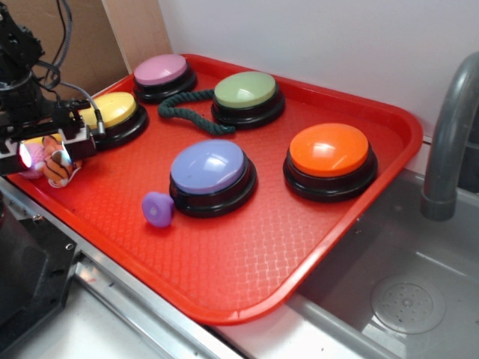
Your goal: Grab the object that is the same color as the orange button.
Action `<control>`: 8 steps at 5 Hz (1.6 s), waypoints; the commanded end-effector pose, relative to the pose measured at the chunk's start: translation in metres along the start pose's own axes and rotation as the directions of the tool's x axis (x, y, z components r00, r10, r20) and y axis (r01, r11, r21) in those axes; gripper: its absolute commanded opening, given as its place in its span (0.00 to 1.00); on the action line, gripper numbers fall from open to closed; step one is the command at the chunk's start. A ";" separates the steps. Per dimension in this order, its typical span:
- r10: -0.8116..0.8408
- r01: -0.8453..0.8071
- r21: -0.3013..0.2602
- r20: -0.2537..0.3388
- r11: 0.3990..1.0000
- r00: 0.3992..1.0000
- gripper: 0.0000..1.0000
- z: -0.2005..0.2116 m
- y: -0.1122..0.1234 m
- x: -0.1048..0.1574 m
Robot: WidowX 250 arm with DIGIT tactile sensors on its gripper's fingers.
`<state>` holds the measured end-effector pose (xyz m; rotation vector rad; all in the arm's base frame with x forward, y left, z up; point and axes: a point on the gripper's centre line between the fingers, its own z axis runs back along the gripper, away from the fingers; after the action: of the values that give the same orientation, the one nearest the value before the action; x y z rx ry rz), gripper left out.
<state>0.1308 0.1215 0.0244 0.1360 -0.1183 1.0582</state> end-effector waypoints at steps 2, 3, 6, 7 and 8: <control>-0.017 0.016 -0.088 -0.014 0.996 1.000 0.00 -0.008 -0.008 -0.007; -0.027 0.028 -0.110 0.006 0.994 1.000 0.00 0.003 -0.010 -0.008; -0.209 0.220 -0.155 0.084 0.963 0.974 0.00 0.049 -0.030 -0.013; -0.388 0.394 -0.148 0.069 0.907 0.919 0.00 0.074 -0.045 -0.015; -0.613 0.608 -0.147 0.010 0.781 0.790 0.00 0.102 -0.066 -0.023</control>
<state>0.1729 0.0487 0.1055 0.0166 -0.0687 0.4099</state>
